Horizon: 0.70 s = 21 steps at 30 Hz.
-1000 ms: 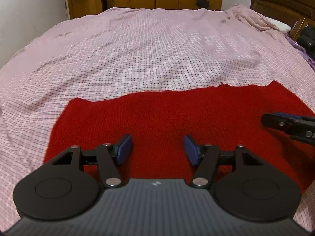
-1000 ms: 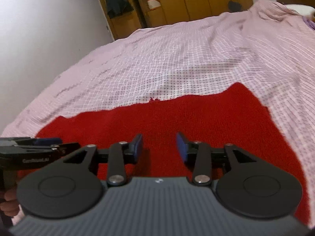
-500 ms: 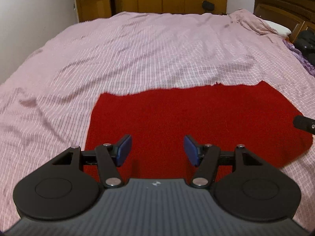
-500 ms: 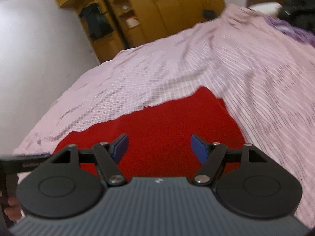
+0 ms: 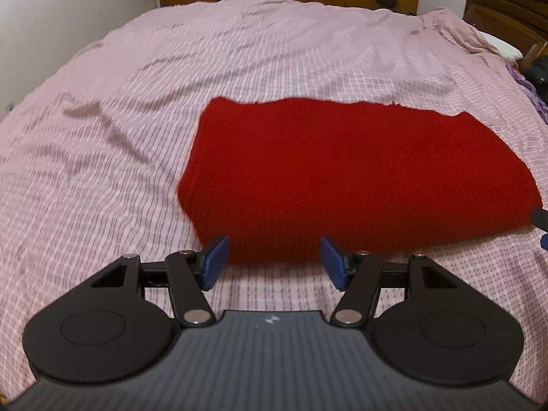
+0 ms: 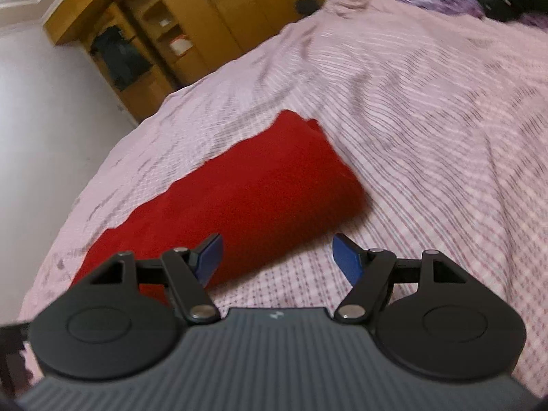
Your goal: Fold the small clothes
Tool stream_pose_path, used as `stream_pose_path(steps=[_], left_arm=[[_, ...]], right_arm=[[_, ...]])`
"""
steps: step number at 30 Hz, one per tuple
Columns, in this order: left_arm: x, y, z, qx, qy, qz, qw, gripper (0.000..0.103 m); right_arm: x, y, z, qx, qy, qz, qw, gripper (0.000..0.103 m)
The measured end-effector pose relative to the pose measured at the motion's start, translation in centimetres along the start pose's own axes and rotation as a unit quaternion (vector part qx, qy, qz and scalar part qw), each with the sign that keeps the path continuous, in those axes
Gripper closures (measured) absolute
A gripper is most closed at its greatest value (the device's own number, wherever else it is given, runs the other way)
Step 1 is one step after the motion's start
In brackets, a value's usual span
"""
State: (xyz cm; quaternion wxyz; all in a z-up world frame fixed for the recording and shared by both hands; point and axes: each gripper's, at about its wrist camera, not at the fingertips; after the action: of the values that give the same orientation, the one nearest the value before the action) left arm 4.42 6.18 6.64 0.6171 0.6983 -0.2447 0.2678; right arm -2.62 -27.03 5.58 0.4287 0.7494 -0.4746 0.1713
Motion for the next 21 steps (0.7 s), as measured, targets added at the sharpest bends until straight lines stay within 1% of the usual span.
stream_pose_path(steps=[1, 2, 5, 8, 14, 21], left_arm=[[-0.2, -0.1, -0.1, 0.0, 0.005, -0.004, 1.0, 0.036], [-0.5, -0.3, -0.2, 0.0, 0.009, -0.009, 0.9999, 0.036], [-1.3, -0.7, -0.5, 0.005, 0.015, -0.022, 0.9996, 0.036], [-2.0, -1.1, -0.9, 0.012, 0.019, -0.032, 0.9992, 0.036], [-2.4, -1.7, -1.4, 0.021, 0.025, -0.044, 0.9985, 0.036], [-2.4, -1.7, -1.4, 0.026, 0.03, -0.044, 0.9982, 0.036]], right_arm=[[-0.1, 0.0, 0.3, 0.001, -0.01, 0.001, 1.0, 0.026], [-0.3, -0.1, 0.5, 0.003, -0.021, 0.004, 1.0, 0.019], [-0.6, -0.6, 1.3, 0.008, -0.051, 0.001, 0.999, 0.019], [-0.8, -1.1, 1.7, 0.008, -0.064, -0.001, 0.998, 0.019], [-1.1, -2.1, 2.3, 0.016, -0.065, 0.018, 0.998, 0.021], [-0.8, -3.0, 3.0, 0.022, -0.105, 0.052, 0.993, 0.02]])
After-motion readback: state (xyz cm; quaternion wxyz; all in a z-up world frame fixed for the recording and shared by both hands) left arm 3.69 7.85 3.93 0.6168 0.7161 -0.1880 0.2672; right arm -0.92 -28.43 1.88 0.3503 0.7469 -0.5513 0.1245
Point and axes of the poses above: each gripper's, at about its wrist camera, not at the fingertips, and y roughly against the way its jaws point, z to its right, x to its top, and after that the axes turned 7 degrees about x, right-handed
